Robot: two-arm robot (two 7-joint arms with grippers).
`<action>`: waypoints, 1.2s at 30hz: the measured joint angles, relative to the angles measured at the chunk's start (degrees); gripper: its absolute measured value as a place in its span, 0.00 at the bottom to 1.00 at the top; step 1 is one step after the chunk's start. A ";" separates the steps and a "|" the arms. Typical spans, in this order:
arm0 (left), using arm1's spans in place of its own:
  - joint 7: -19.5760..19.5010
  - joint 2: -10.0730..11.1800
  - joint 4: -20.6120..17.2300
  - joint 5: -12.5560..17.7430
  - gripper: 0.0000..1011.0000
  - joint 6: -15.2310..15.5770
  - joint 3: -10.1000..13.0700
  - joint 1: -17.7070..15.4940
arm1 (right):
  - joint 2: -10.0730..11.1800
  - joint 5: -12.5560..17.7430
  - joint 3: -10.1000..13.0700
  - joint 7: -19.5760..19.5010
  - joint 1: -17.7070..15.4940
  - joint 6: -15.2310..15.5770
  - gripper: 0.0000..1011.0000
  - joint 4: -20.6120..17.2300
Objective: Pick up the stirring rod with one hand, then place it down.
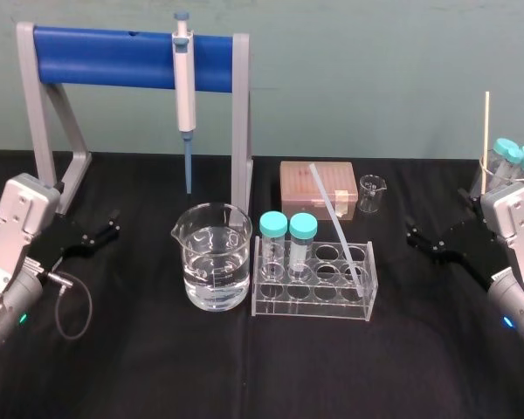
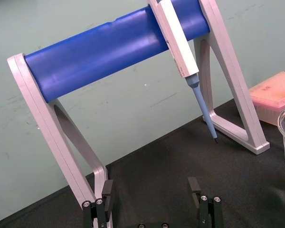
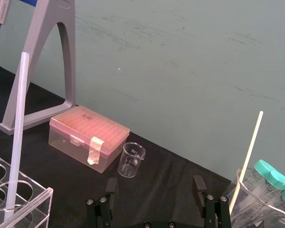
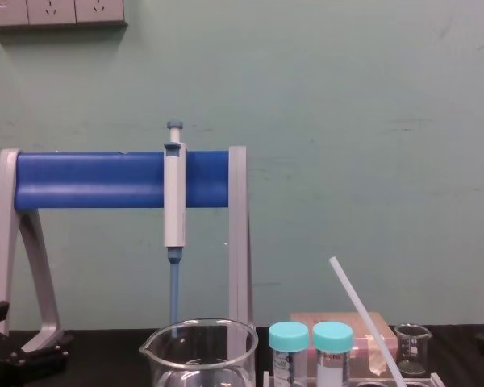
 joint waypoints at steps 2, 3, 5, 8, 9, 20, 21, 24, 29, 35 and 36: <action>0.00 0.00 0.00 0.00 0.99 0.00 0.00 0.00 | 0.00 0.00 0.00 0.00 0.00 0.00 0.99 0.00; 0.00 0.00 0.00 0.00 0.99 0.00 0.00 0.00 | 0.00 0.00 0.00 0.00 0.00 0.00 0.99 0.00; 0.00 0.00 0.00 0.00 0.99 0.00 0.00 0.00 | 0.00 0.00 0.00 0.00 0.00 0.00 0.99 0.00; 0.00 0.00 0.00 0.00 0.99 0.00 0.00 0.00 | 0.00 0.00 0.00 0.00 0.00 0.00 0.99 0.00; 0.00 0.00 0.00 0.00 0.99 0.00 0.00 0.00 | 0.00 0.00 0.00 0.00 0.00 0.00 0.99 0.00; 0.00 0.00 0.00 0.00 0.99 0.00 0.00 0.00 | 0.00 0.00 0.00 0.00 0.00 0.00 0.99 0.00; 0.00 0.00 0.00 0.00 0.99 0.00 0.00 0.00 | 0.00 0.00 0.00 0.00 0.00 0.00 0.99 0.00; 0.00 0.00 0.00 0.00 0.99 0.00 0.00 0.00 | -0.22 0.20 0.48 0.21 -0.10 0.01 0.99 0.01; 0.00 0.00 0.00 0.00 0.99 0.00 0.00 0.00 | -0.97 2.28 2.14 1.99 -0.53 0.87 0.99 -0.60; 0.00 0.00 0.00 0.00 0.99 0.00 0.00 0.00 | -1.95 6.82 4.16 5.12 -0.86 4.35 0.99 -2.38; 0.00 0.00 0.00 0.00 0.99 0.00 0.00 0.00 | -1.95 6.82 4.16 5.12 -0.86 4.35 0.99 -2.38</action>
